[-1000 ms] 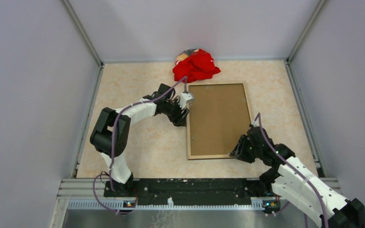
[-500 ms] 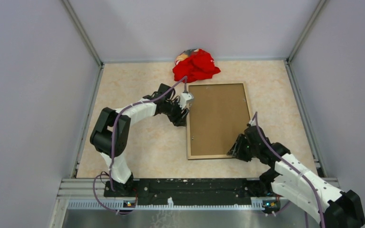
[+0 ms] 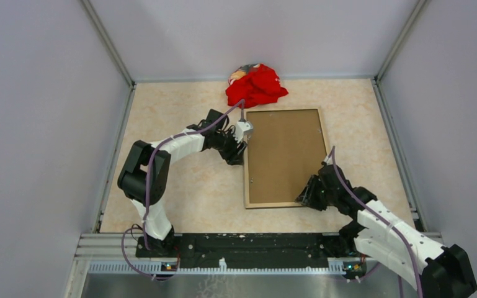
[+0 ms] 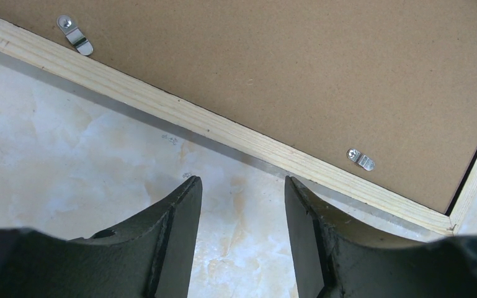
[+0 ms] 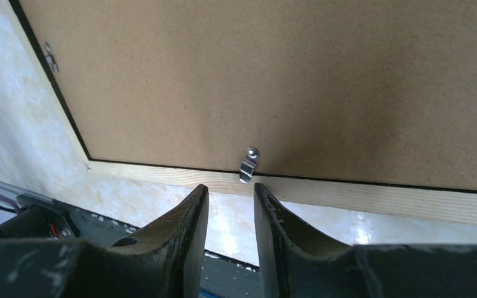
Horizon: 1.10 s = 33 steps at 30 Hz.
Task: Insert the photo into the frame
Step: Install the photo frame at the center of the board.
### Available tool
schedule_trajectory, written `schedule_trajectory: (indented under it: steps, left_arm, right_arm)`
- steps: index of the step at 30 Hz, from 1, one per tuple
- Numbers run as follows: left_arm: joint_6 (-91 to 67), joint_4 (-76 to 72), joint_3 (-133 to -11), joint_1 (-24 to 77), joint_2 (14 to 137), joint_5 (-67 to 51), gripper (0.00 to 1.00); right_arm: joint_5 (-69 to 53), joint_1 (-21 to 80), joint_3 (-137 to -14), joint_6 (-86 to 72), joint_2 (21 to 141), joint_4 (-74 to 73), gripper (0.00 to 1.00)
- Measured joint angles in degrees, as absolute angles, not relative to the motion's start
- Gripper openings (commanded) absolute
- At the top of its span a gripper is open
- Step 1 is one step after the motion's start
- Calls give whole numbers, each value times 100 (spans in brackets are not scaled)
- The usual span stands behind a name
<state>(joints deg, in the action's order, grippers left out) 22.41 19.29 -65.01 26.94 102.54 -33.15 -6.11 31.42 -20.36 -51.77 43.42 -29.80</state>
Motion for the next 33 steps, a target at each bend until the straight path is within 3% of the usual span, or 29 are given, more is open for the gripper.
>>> schedule_trajectory:
  steps: [33]
  left_arm:
    - [2259,1929,-6501,2694,10254,-3317,57]
  right_arm:
    - [-676,3142,-1986,-5273,4735,-2375,31]
